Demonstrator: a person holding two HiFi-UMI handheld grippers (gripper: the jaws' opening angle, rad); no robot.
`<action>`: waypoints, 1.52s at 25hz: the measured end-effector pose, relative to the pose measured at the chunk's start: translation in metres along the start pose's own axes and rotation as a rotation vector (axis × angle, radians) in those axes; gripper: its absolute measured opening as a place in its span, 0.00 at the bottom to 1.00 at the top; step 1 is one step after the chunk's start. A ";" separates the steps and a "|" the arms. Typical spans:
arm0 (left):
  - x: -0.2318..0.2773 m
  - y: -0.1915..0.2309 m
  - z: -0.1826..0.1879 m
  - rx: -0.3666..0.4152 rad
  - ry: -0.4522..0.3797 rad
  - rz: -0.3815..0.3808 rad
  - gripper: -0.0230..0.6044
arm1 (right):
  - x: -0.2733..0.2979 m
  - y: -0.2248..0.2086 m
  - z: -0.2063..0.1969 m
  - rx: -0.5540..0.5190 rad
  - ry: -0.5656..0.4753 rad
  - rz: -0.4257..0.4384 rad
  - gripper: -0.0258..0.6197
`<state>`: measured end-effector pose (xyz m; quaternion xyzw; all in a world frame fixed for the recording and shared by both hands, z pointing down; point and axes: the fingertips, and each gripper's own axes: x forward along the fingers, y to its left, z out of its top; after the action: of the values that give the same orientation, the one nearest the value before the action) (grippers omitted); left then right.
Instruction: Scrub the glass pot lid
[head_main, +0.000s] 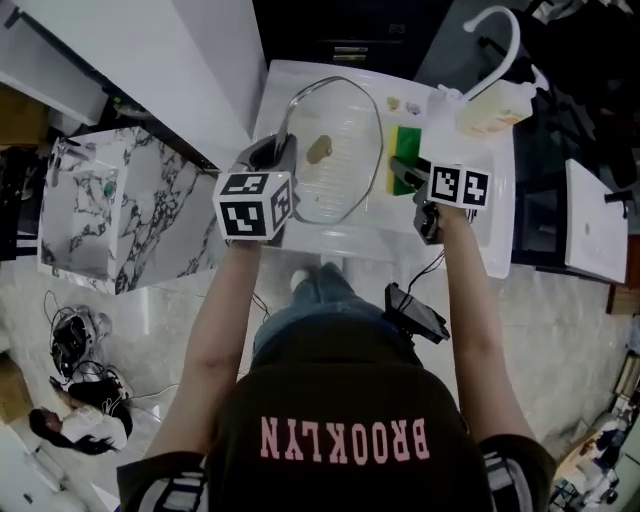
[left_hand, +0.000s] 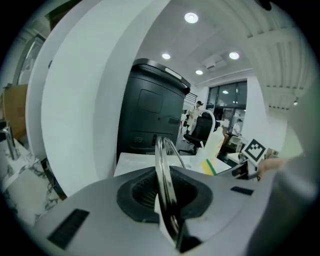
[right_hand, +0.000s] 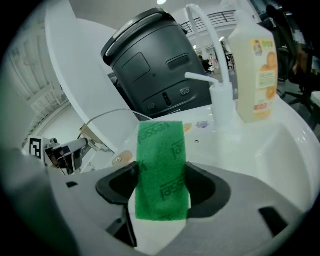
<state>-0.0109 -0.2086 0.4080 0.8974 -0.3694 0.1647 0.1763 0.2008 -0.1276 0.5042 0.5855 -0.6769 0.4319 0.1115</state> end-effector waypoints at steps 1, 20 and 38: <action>0.004 -0.006 0.004 0.033 0.001 -0.018 0.09 | -0.007 -0.005 0.000 0.010 -0.012 -0.012 0.47; 0.056 -0.201 0.022 0.768 0.027 -0.523 0.08 | -0.126 -0.115 -0.023 0.154 -0.149 -0.244 0.47; -0.003 -0.293 -0.067 1.465 -0.081 -0.905 0.08 | -0.222 -0.133 -0.100 -0.081 0.176 -0.329 0.47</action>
<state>0.1877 0.0173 0.4086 0.8511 0.2171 0.2433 -0.4115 0.3473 0.1067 0.4789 0.6434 -0.5765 0.4297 0.2627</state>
